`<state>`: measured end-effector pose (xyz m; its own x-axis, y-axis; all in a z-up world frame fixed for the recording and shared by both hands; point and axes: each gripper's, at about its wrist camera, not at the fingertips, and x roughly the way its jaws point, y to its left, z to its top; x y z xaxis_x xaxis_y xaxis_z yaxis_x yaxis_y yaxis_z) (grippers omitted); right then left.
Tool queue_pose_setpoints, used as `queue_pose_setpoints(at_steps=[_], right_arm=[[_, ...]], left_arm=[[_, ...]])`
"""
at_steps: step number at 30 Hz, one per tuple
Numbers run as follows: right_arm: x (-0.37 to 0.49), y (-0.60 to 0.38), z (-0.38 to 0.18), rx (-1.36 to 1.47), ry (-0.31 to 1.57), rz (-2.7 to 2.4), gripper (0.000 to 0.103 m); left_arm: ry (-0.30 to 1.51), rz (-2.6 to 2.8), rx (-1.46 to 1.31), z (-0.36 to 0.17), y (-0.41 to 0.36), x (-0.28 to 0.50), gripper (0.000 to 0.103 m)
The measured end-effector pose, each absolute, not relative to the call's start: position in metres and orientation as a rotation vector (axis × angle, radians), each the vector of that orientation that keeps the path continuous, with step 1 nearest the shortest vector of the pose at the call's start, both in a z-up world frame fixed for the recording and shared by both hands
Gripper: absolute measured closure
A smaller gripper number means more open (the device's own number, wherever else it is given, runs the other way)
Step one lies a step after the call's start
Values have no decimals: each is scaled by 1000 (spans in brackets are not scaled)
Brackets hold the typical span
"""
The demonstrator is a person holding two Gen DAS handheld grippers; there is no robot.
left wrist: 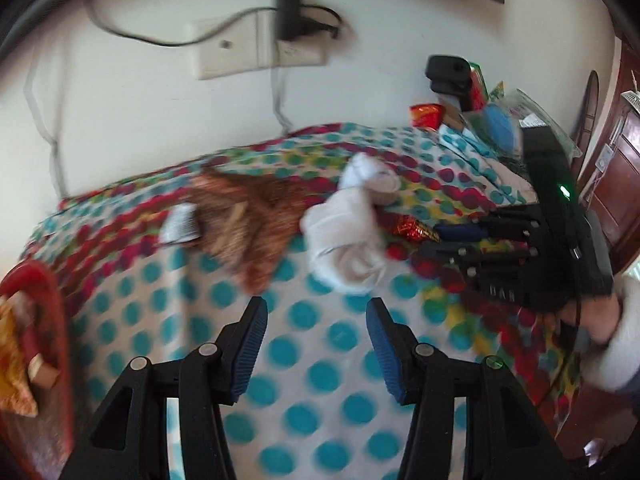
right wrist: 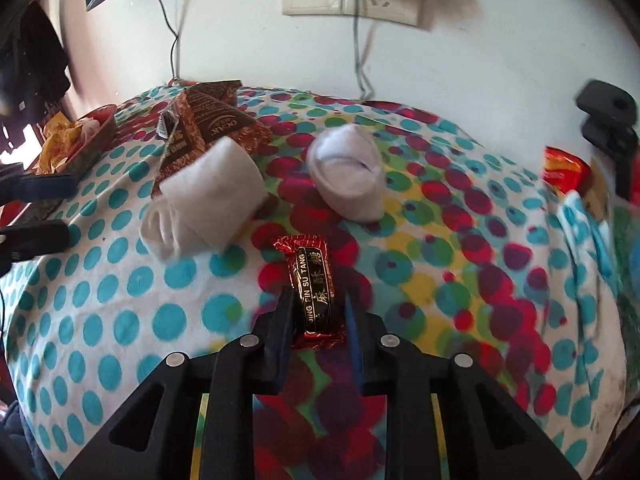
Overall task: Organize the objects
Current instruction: 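Grasp the rolled white sock with the left gripper while the right gripper grasps the chocolate bar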
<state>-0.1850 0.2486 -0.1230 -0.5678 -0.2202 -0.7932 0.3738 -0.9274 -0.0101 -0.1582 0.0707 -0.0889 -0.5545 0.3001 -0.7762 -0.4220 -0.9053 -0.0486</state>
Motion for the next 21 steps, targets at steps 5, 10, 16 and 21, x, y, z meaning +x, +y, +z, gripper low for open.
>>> queue_pose_setpoints(at_steps=[5,10,16,21], right_arm=[[-184,257,-123,1227,216,-2524,79],[-183,255,-122,1226,227,-2528,79],[-184,255,-121,1227,231,-2530,79],[-185,254,-121,1226,229,-2523,76]], left_arm=[[182,2446,-1204,-95,103,-179,50],[210,2455,-1216,-99,126,-197,50],[230,2548,-1229,-109,127,-215,50],[285,2585,-1230,-119,123,-216,50]])
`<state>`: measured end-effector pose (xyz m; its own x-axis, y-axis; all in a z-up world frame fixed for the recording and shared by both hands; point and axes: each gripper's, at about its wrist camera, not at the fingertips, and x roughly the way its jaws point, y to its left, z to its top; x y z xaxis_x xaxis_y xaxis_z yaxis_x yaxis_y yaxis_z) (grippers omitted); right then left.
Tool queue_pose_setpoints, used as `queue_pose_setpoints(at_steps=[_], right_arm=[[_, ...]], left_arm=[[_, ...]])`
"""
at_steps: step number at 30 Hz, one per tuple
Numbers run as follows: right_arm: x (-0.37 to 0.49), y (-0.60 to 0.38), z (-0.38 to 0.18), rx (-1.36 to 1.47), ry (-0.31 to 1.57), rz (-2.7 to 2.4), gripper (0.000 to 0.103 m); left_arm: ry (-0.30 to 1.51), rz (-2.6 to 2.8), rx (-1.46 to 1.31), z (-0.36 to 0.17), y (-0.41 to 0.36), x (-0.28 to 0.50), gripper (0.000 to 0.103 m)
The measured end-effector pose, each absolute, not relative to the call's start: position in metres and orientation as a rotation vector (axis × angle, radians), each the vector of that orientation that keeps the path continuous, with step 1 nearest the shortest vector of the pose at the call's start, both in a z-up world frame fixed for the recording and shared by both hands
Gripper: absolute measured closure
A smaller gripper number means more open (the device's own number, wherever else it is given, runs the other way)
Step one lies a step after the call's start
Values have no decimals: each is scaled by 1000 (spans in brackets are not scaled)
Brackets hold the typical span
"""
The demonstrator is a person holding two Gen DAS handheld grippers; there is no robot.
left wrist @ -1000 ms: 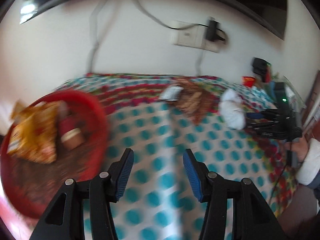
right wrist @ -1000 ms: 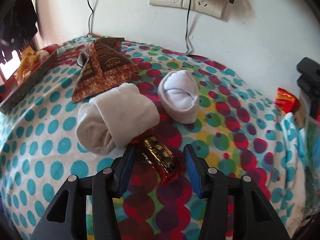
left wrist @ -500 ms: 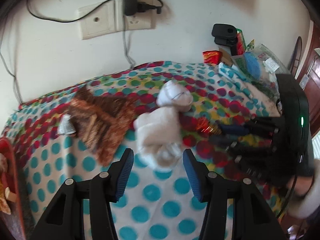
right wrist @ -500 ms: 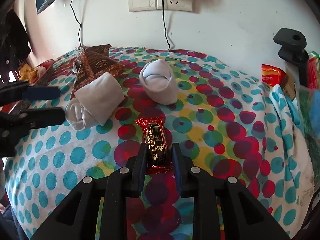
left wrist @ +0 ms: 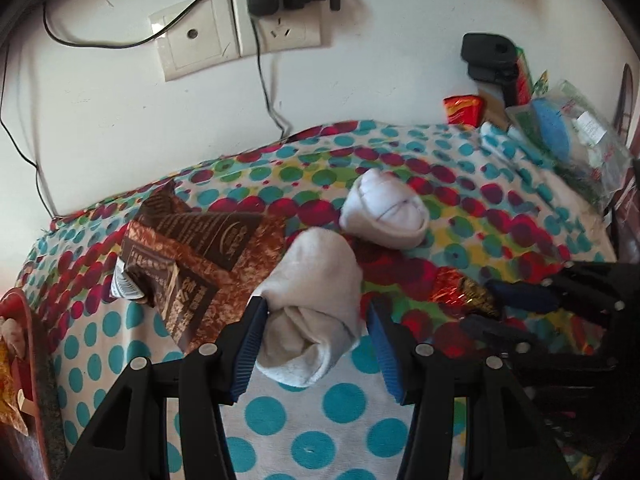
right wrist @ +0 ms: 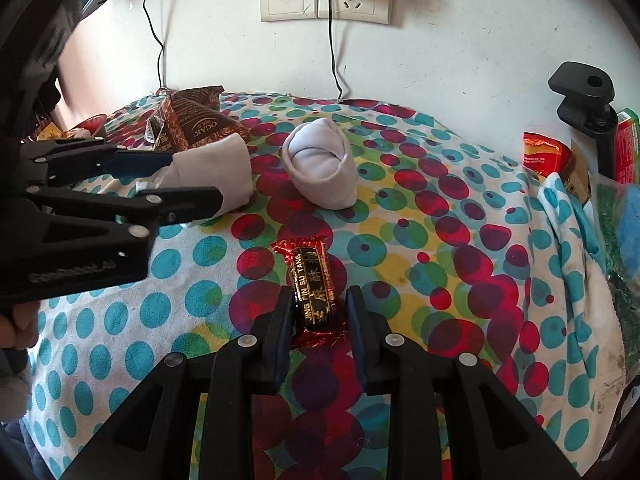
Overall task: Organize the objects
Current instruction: 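Grasp the rolled white sock with the left gripper while the right gripper grasps the chocolate bar, then carry the white sock into the red tray and release it with the left gripper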
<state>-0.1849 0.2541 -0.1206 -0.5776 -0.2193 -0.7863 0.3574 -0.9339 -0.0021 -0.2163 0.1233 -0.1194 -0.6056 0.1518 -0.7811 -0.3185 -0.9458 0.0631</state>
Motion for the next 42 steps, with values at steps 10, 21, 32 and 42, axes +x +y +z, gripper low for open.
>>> queue_pose_setpoints(at_steps=[10,21,32,42], right_arm=[[-183,250,-121,1223,243,-2514,71],[-181,256,-118,1192,205,-2525,82],[-186,256,-119,1215,201,-2533,82],[-185,252,-122,1231,247,-2546,80]], left_arm=[[139,2595,-1241,-121,103,-219,74],[140,2598,-1236,-109,102,-200,79],[87,2620,-1207,-92,87,-174,79],[73,2667,-1199,-76,48,-141,79]])
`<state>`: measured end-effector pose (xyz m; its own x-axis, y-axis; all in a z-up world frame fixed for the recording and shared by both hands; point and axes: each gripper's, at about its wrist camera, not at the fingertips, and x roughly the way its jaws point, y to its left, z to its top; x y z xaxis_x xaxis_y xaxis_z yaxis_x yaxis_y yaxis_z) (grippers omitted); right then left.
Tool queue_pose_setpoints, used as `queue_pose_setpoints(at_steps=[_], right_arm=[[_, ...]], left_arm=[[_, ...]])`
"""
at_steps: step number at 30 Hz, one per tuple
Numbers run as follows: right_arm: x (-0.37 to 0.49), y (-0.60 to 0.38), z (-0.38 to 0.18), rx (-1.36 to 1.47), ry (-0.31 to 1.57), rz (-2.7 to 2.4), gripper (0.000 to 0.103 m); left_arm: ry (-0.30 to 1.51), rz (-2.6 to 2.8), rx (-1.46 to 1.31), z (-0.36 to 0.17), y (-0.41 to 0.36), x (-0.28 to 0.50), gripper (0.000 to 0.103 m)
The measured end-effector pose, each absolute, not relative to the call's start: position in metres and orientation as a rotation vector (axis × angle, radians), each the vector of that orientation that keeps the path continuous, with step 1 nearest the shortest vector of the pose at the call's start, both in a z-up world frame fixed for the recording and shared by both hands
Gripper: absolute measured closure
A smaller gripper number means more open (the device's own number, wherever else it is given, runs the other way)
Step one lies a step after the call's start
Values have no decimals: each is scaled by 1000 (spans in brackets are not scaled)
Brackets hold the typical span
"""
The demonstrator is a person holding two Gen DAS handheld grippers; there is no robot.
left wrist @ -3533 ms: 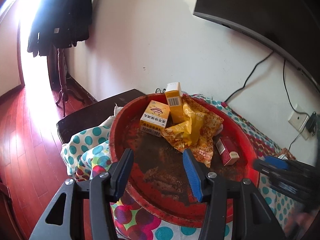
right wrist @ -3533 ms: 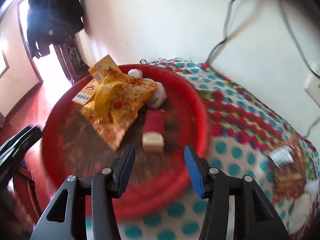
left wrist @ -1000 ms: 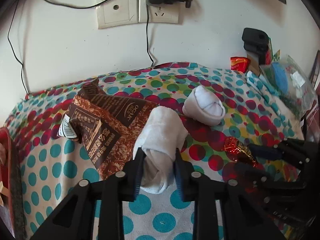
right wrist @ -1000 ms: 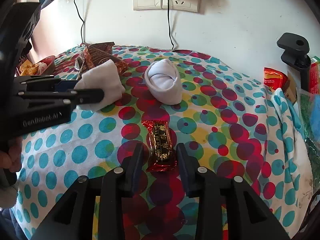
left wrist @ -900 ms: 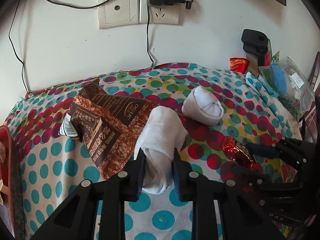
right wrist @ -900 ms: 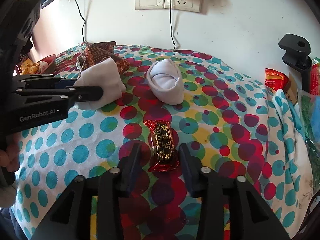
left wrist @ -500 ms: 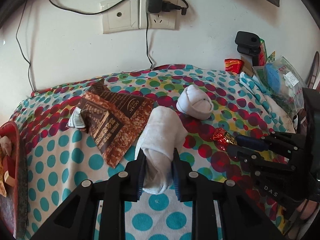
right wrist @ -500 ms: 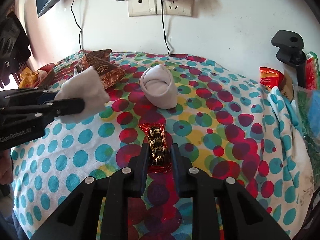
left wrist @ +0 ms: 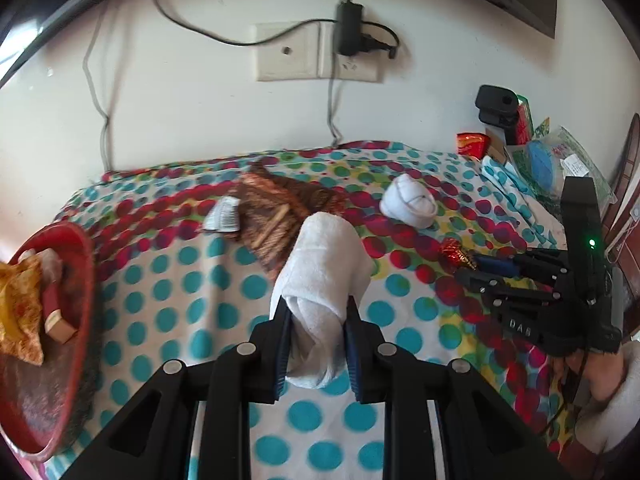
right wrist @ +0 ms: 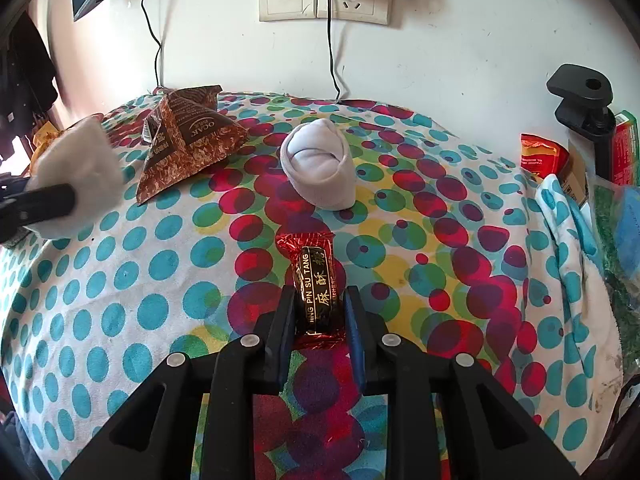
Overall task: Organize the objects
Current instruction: 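Carry the white sock into the red tray and release it with the left gripper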
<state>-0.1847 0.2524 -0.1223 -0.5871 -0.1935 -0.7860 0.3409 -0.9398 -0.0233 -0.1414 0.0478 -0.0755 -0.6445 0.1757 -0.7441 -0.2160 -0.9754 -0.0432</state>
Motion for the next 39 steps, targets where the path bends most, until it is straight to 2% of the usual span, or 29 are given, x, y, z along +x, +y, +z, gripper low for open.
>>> queue_pose_setpoints(at_steps=[9,15,23,28,39], right_arm=[[-186,252,-124,1237,238,-2552,79],[-179,240,-122,1197,356,-2581,81],[-180,241,-122,1212,359,-2576,80],[-181,240,-122,1213,359,-2576,80],[-181,242,-124,1215,342,-2572,80]], left_arm=[[-13,2763,-1231,-63,-9,-121,79],[-60,2836,-1249,-55,-47,-112,79],[-49,2928,-1234,-37,-87,-111,79],[-28,2981,-1244,-28,-119,-121,79],[-154,3104,-1417,-22,-229,-181,78]])
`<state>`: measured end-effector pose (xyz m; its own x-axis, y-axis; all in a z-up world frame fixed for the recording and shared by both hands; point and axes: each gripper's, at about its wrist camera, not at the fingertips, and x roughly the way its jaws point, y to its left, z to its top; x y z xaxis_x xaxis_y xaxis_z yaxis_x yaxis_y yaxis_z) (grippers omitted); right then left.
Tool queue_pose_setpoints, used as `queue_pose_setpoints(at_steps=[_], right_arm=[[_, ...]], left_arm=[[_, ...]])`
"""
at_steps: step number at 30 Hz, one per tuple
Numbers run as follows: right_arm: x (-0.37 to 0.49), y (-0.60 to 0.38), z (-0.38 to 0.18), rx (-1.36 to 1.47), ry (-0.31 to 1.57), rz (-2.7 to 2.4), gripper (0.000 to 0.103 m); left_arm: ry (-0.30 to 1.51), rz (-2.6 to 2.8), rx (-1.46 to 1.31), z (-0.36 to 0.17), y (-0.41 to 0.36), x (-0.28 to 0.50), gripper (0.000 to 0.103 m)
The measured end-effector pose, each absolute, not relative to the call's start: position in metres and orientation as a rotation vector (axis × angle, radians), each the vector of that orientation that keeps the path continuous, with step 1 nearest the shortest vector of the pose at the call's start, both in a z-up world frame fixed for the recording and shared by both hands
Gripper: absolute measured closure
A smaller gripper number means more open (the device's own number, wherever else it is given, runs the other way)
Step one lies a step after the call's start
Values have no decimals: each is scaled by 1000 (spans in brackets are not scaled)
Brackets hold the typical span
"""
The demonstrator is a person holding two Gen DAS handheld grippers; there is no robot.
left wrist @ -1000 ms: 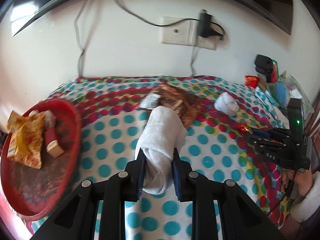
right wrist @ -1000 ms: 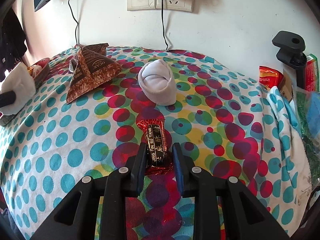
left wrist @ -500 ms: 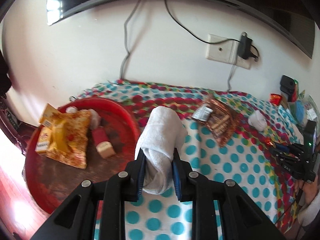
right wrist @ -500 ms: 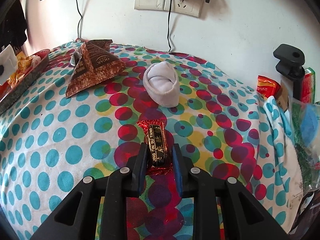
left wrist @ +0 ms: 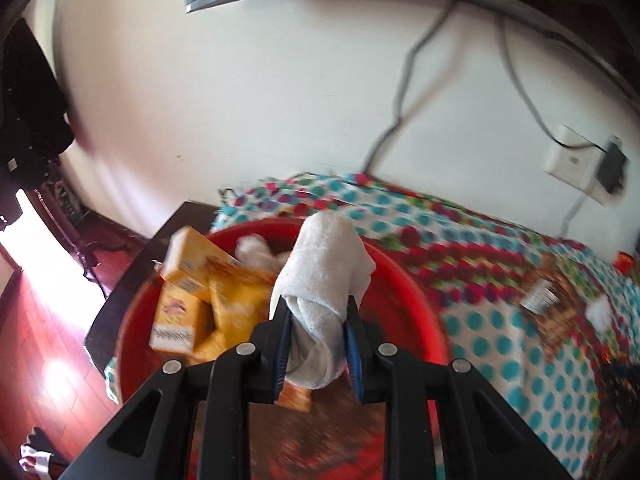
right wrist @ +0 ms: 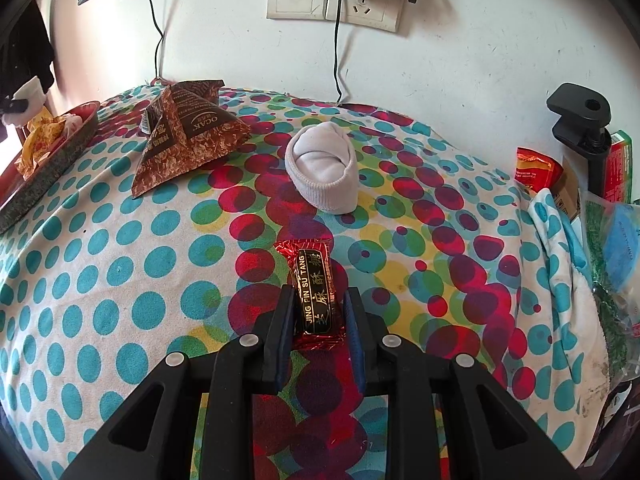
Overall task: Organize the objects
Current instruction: 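Carry the white sock into the red tray and release it with the left gripper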
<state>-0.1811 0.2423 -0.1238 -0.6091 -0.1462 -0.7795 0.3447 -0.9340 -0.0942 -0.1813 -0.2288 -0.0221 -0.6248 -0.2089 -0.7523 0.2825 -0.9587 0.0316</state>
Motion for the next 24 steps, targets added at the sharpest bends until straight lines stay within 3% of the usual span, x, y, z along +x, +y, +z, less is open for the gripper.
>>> queue_pose_setpoints(at_steps=[13,24], right_arm=[[-181,243,-124,1218,323,-2569,80],[-182,242,-124,1230,281,-2570,79]], left_arm=[[195,-2520,1263,-49,-276,-239,78],[203,-2463,1240,-61,-280,-250,63]])
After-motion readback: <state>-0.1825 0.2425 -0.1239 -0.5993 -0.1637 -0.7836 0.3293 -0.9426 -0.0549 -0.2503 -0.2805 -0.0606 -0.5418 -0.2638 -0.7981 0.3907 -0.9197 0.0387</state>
